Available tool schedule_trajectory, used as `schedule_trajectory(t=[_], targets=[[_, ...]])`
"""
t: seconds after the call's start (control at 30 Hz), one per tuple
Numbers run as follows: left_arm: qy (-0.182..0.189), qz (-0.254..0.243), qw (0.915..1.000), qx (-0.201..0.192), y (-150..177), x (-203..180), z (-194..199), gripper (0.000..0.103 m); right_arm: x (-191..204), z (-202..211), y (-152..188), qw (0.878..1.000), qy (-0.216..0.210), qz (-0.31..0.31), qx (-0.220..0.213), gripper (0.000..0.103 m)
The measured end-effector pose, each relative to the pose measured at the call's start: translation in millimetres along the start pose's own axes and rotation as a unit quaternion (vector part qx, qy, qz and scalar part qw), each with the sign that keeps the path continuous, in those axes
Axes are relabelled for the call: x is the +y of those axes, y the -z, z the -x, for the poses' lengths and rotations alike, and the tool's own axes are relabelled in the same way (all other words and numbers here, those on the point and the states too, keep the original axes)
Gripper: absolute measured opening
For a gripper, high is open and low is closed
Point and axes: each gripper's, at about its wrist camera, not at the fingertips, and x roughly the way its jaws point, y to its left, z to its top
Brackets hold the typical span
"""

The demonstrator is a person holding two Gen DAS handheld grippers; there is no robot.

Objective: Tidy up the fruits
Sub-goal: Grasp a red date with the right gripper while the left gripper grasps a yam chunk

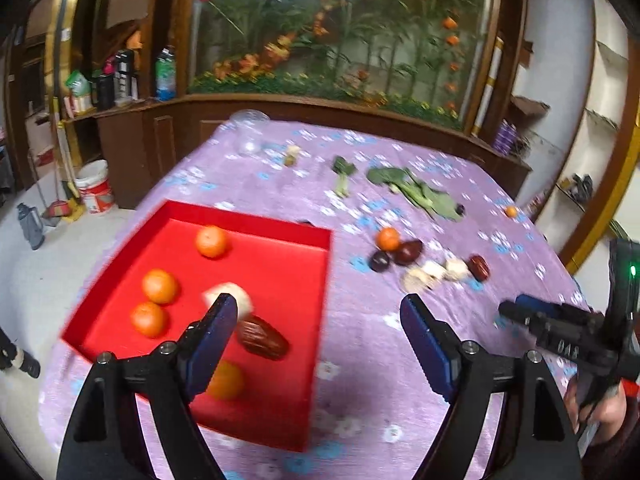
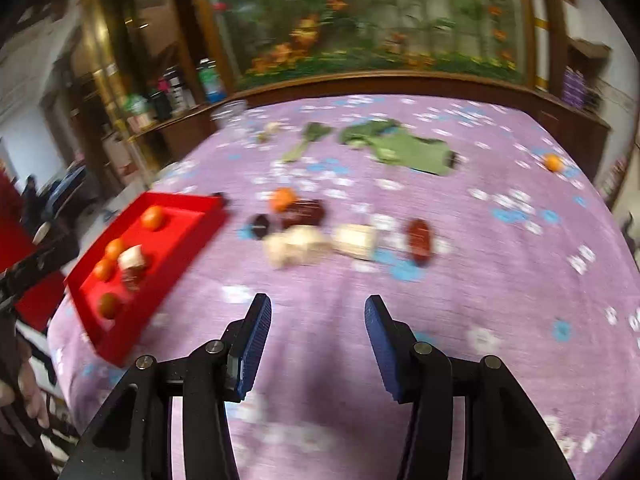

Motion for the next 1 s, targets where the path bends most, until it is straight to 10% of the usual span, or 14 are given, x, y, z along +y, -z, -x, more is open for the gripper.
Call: schedule_trajectory(t=[0.53, 0.77, 1.0], targets=[[0.079, -0.058, 0.9938, 0.052, -10.7, -65.6, -88.7, 0.082, -40.3, -51.5, -40.1, 1.0, 0.026, -0.014, 0.011, 0.053], [0.087, -0.085, 0.9885, 0.09, -11.0, -82.4, -137.1, 0.049, -54.0, -78.1, -47.8, 0.999, 0.032, -0.029, 0.029, 0.053], [0.099, -0.091, 0.9855, 0.104, -9.8, -85.5, -154.9, 0.038, -59.1, -90.1, -45.4, 0.998, 0.029, -0.033, 0.038, 0.053]])
